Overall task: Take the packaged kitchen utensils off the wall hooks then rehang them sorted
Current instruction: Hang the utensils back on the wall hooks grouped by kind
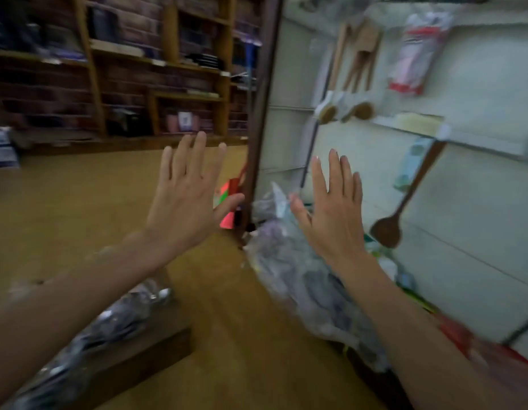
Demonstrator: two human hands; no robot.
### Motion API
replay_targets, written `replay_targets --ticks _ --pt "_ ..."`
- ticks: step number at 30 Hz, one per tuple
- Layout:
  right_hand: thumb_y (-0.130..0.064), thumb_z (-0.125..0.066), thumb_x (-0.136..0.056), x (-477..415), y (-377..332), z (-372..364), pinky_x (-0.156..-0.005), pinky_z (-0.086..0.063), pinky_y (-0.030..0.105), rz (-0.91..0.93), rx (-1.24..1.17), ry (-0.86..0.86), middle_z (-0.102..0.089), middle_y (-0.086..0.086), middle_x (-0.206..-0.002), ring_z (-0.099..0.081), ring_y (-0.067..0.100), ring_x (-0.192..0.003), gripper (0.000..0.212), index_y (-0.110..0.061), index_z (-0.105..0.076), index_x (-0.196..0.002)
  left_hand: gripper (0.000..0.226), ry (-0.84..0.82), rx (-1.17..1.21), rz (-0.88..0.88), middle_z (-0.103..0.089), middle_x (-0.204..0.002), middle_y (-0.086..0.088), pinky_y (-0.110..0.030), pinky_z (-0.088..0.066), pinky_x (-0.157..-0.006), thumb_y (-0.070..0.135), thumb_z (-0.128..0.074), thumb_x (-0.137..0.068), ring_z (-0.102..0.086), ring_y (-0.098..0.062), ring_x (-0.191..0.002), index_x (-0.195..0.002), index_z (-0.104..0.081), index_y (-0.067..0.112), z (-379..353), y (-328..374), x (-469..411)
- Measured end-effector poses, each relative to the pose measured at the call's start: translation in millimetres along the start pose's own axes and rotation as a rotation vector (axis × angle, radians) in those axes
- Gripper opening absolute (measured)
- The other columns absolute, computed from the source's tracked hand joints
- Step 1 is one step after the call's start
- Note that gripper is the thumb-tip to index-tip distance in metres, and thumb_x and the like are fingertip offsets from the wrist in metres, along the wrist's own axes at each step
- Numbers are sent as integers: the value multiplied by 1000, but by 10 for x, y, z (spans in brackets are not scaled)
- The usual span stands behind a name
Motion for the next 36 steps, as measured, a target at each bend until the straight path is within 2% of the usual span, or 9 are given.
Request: replay_targets --ticks 6,10,15,19,23,30,36 --pt "-63 -28 -100 -111 -1602 -915 -123 -11 51 139 -157 -84 -16 17 -164 -12 32 -152 76 -13 -26 -157 83 -97 -75 156 -18 -160 -21 -57 -17 -119 70 -22 -93 -16 -39 -148 -155 -20 15 -342 -1318 646" --pt "-65 -26 -100 -104 -2320 -1386 -122 -14 54 195 -206 -145 -13 17 -165 -9 32 -153 77 -14 -20 -158 83 -132 -108 231 -19 -159 -22 -58 -17 -118 70 -23 -94 -17 -40 -147 -154 -22 13 -485 -1910 936" --pt "-62 -31 -100 -11 -3207 -1839 -122 -9 50 300 -295 -197 -14 18 -164 -11 34 -152 76 -12 -23 -157 83 -181 -125 330 -18 -159 -22 -58 -16 -118 70 -24 -94 -15 -39 -148 -155 -20 13 -698 -2602 1384" --pt "-63 -25 -100 116 -3818 -2171 -123 -7 51 366 -363 -280 -7 17 -166 -6 32 -153 77 -14 -16 -159 84 -222 -131 407 -19 -159 -21 -57 -16 -119 71 -23 -95 -16 -38 -148 -155 -22 13 -862 -3001 1744" --pt "-66 -20 -100 289 -4267 -2444 -123 -8 52 416 -416 -345 -6 16 -166 -5 31 -153 79 -14 -15 -159 81 -263 -138 479 -22 -158 -21 -56 -18 -119 69 -23 -96 -19 -38 -147 -154 -21 12 -1067 -3344 2088" --pt "-61 -30 -102 681 -4709 -2871 -123 -10 51 455 -474 -441 -8 17 -166 -6 31 -153 75 -13 -17 -158 71 -356 -117 566 -31 -155 -21 -56 -24 -117 56 -35 -99 -27 -38 -143 -152 -27 10 -1574 -3726 2670" --pt "-62 -26 -102 1090 -4935 -3175 -124 -9 48 471 -489 -581 -8 16 -166 -4 31 -153 76 -14 -13 -159 67 -499 -56 623 -52 -136 -13 -43 -42 -101 47 -50 -95 -48 -31 -125 -148 -33 9 -2072 -3884 2997"
Point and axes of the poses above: each hand's wrist, its own x-axis away from the middle knuckle, its own z-axis out of the back of the hand, y = z × x, the point moved 5 cm from there along -x, towards the middle knuckle
